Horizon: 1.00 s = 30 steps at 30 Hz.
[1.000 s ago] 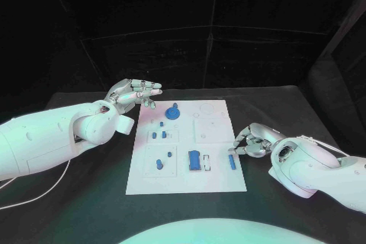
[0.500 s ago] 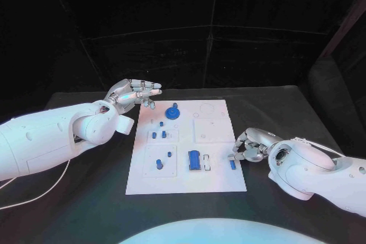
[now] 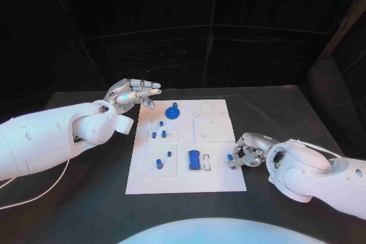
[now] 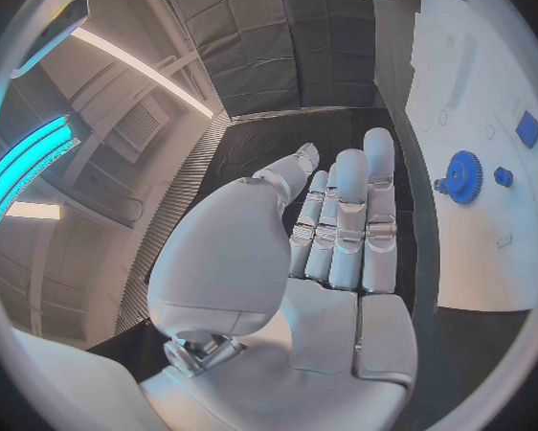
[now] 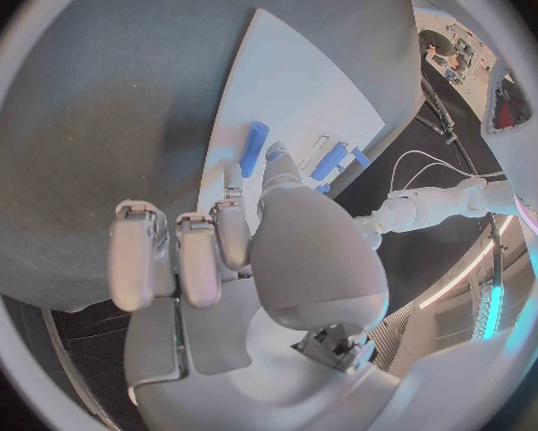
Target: Assemble the parts on the task board
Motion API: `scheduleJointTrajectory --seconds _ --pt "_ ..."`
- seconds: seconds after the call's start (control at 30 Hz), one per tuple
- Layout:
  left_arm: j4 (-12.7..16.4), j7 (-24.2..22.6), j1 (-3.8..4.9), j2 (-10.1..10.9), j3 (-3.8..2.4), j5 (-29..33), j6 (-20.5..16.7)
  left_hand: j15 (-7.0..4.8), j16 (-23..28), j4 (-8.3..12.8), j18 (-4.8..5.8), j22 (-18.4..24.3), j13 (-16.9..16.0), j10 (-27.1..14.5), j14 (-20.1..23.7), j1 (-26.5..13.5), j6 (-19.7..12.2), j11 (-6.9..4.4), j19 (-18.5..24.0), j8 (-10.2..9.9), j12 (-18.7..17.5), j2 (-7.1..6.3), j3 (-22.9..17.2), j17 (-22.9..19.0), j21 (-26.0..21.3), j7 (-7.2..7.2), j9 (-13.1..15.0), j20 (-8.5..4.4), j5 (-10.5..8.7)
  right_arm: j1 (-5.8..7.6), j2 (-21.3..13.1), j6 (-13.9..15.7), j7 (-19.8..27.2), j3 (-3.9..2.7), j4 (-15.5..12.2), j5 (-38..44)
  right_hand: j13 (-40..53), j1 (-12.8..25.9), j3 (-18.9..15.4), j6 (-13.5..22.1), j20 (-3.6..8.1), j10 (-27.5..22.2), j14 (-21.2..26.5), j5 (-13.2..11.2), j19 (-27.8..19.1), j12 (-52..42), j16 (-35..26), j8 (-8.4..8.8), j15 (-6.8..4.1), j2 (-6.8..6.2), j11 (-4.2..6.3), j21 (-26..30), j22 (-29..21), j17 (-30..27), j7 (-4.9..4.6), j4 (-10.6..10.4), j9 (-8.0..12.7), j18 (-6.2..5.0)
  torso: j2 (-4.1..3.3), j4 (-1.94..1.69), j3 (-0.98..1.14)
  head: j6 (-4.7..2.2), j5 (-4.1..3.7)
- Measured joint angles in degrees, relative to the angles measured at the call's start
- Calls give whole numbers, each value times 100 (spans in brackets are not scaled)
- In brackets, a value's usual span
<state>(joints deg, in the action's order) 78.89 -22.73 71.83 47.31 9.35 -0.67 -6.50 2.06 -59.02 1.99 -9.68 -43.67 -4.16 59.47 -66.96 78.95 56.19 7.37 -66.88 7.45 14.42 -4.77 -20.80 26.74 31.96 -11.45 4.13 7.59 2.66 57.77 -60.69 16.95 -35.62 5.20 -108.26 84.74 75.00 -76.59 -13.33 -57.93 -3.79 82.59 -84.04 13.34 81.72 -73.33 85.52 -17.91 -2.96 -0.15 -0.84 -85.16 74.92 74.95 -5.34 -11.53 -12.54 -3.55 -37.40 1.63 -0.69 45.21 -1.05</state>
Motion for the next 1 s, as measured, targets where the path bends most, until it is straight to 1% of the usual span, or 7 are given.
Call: scheduleJointTrajectory --seconds 0.43,0.57,0.63,0.67,0.8,0.9,1.0 --pt "1 0 0 14 4 0 9 0 0 0 0 -1 0 0 0 0 0 0 0 0 0 0 0 -5 -21 0 0 0 0 30 134 -120 -31 41 56 307 17 -95 -21 -62 0 0 0 0 0 33 0 28 0 3 0 0 0 -1 5 73 -20 0 4 -4 -3 3 12" --pt "4 0 0 20 7 0 13 0 0 0 0 4 0 0 0 0 0 0 0 0 0 0 0 -5 -21 0 0 0 0 18 198 -149 -36 33 94 413 51 -284 29 -111 0 -1 0 -186 0 32 0 68 2 51 -1 0 0 -1 15 188 -25 0 4 -4 -3 3 28" --pt "5 0 0 22 9 0 16 0 0 0 0 4 0 0 0 0 0 0 0 0 0 0 0 -5 -21 0 0 0 0 2 230 -150 -46 27 118 485 364 -405 69 -115 13 -11 9 -232 13 31 0 69 13 143 -10 0 0 -1 12 262 -449 0 4 -4 -2 2 30" --pt "5 0 0 24 10 0 17 0 0 0 0 4 0 0 0 0 0 0 0 0 0 0 0 -5 -21 0 0 0 0 -6 246 -150 -48 26 124 517 710 -558 127 -127 22 -12 9 -286 22 31 0 71 30 196 -11 0 -1 -1 24 332 -558 0 4 -3 -2 -1 31" --pt "5 2 0 32 16 0 22 0 0 0 0 4 0 0 0 0 0 0 0 0 0 0 0 -4 -21 0 0 0 0 -31 304 -152 -54 24 124 675 1124 -751 325 -165 22 -7 -1 -619 22 56 0 115 -4 237 -7 0 0 -1 19 531 -641 0 4 -2 -1 -5 40" --pt "5 2 0 40 22 0 25 0 0 0 0 4 0 0 0 0 0 0 0 -1 0 0 0 -4 -21 0 0 0 0 -41 324 -166 -54 24 109 784 1133 -784 424 -198 22 -10 9 -635 22 62 0 211 -14 204 15 0 -1 -2 31 630 -641 0 5 -2 0 -7 49" --pt "5 3 0 47 27 0 28 0 0 0 0 4 0 0 0 0 0 0 0 -1 0 0 0 -4 -21 0 0 0 0 -48 334 -188 -54 25 100 870 1134 -803 486 -199 42 -19 10 -613 42 62 0 216 -15 185 24 0 -1 -2 30 692 -641 0 7 2 0 -9 46"
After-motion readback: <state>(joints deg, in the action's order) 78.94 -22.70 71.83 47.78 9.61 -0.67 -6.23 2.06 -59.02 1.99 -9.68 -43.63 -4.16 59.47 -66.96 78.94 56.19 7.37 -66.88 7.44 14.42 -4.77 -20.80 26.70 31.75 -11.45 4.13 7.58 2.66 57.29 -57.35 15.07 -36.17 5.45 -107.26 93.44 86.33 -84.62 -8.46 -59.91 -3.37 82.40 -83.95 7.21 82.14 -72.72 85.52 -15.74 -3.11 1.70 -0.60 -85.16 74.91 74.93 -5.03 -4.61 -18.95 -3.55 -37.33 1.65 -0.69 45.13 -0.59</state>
